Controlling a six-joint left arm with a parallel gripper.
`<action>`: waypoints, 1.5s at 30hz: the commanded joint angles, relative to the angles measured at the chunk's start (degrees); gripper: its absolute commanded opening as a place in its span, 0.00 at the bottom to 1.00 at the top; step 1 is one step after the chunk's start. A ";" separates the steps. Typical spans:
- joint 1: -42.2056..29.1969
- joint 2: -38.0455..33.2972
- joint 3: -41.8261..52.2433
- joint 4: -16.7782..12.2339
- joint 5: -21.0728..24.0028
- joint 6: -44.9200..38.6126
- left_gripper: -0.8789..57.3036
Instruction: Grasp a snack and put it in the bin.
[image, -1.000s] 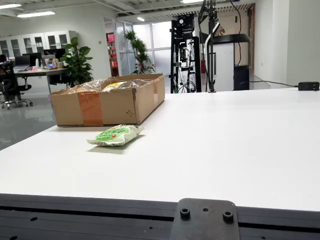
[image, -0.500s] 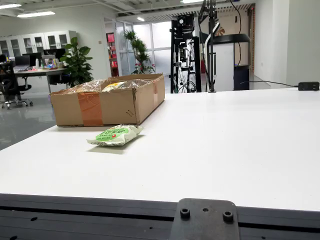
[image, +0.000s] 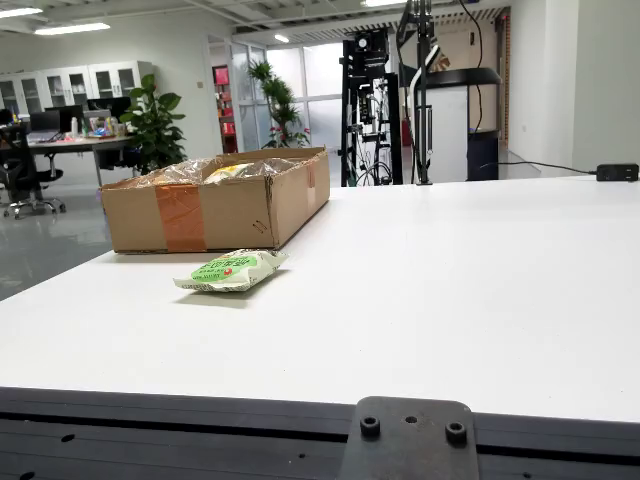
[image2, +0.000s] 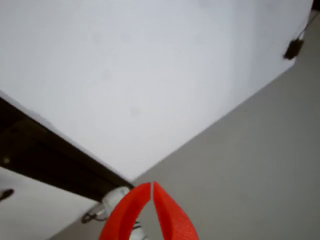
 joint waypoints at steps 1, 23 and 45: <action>1.62 0.33 -0.51 0.59 -1.14 -8.46 0.02; 5.32 18.05 -18.67 6.49 17.25 -51.42 0.38; 11.68 31.80 -28.68 8.28 24.68 -56.04 0.72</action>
